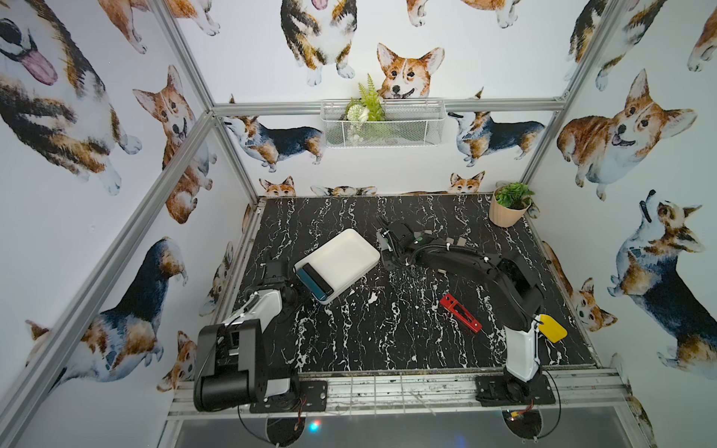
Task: Put the pruning pliers into the storage box
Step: Pick up the pruning pliers from the center of the board, then place the pruning pliers in the storage box.
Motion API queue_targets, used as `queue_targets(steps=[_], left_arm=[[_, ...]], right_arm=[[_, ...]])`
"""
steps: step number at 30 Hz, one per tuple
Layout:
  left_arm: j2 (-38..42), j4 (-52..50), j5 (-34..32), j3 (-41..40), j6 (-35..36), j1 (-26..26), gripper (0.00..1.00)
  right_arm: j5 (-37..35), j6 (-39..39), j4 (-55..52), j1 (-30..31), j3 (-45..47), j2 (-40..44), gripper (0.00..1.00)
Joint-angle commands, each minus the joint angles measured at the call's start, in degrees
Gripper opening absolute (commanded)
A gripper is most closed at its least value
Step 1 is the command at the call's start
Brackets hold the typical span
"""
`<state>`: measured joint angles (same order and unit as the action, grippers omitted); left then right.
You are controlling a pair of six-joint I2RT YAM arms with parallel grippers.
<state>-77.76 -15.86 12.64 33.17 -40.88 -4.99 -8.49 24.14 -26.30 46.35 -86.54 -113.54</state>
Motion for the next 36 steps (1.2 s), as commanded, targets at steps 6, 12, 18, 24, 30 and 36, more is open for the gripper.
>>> queue_targets(steps=[6,12,18,24,30,36], left_arm=[[0.68,-0.75,-0.18,-0.06,0.01,-0.02,0.35],[0.91,-0.84,-0.03,-0.04,0.01,-0.02,0.35],[1.32,-1.27,-0.2,0.23,0.19,-0.03,0.35],[1.03,-1.19,-0.24,0.23,0.19,-0.02,0.35],[1.05,-1.13,-0.23,0.23,0.26,-0.03,0.35],[0.37,-0.75,-0.18,0.23,0.19,-0.02,0.35]], right_arm=[[1.38,0.94,-0.14,1.2,-3.24,-0.21,0.0],[2.29,0.31,-0.89,2.68,-6.35,-1.96,0.0],[3.12,0.17,-1.56,3.82,-9.5,-3.97,0.0],[4.6,-0.06,-1.28,4.28,-11.38,-5.46,0.0],[6.41,-0.67,-1.6,5.3,-15.08,-8.15,0.0],[7.09,-1.63,-3.75,6.89,-20.71,-11.94,0.0]])
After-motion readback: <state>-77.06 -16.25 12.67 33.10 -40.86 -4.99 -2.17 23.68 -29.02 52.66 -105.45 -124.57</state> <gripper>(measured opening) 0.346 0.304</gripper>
